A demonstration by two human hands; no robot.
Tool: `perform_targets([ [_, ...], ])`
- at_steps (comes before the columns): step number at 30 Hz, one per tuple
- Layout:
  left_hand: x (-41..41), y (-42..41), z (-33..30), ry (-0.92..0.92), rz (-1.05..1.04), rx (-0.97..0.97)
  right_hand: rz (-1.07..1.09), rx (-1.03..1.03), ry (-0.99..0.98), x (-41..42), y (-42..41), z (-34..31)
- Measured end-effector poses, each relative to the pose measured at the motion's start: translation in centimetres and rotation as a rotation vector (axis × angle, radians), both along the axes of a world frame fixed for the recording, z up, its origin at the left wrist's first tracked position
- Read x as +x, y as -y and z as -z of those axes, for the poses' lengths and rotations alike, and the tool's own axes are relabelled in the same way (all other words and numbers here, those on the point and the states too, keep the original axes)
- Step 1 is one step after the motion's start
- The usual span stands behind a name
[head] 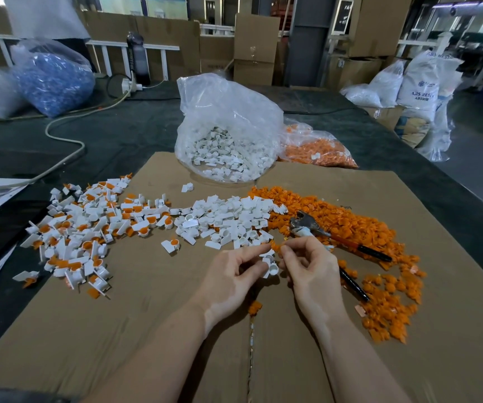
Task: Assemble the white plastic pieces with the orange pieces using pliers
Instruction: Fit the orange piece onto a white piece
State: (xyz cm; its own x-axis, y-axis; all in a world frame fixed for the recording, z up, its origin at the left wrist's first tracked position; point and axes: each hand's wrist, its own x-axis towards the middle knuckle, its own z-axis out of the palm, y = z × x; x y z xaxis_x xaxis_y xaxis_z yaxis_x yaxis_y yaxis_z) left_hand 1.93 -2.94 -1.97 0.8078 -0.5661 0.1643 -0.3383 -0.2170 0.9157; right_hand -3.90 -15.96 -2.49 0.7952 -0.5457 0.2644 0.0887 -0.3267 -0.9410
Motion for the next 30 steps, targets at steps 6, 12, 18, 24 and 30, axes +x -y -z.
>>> perform_targets([
  [6,0.3,-0.1,0.0,0.013,-0.076,-0.012,0.039,-0.219,0.075,-0.1,-0.5,0.2],
  [12,0.6,0.1,0.1,-0.077,-0.168,-0.074,-0.003,-0.204,0.069,-0.1,-0.5,0.3],
  [18,0.6,0.3,0.2,-0.123,-0.202,-0.115,-0.012,-0.21,0.049,-0.1,-0.8,0.3],
  [24,0.5,0.3,0.3,-0.166,-0.155,-0.112,0.024,-0.418,-0.023,-0.2,-1.2,0.2],
  [30,0.2,0.2,0.1,-0.06,-0.122,0.001,0.016,-0.549,-0.065,-0.3,-1.5,0.4],
])
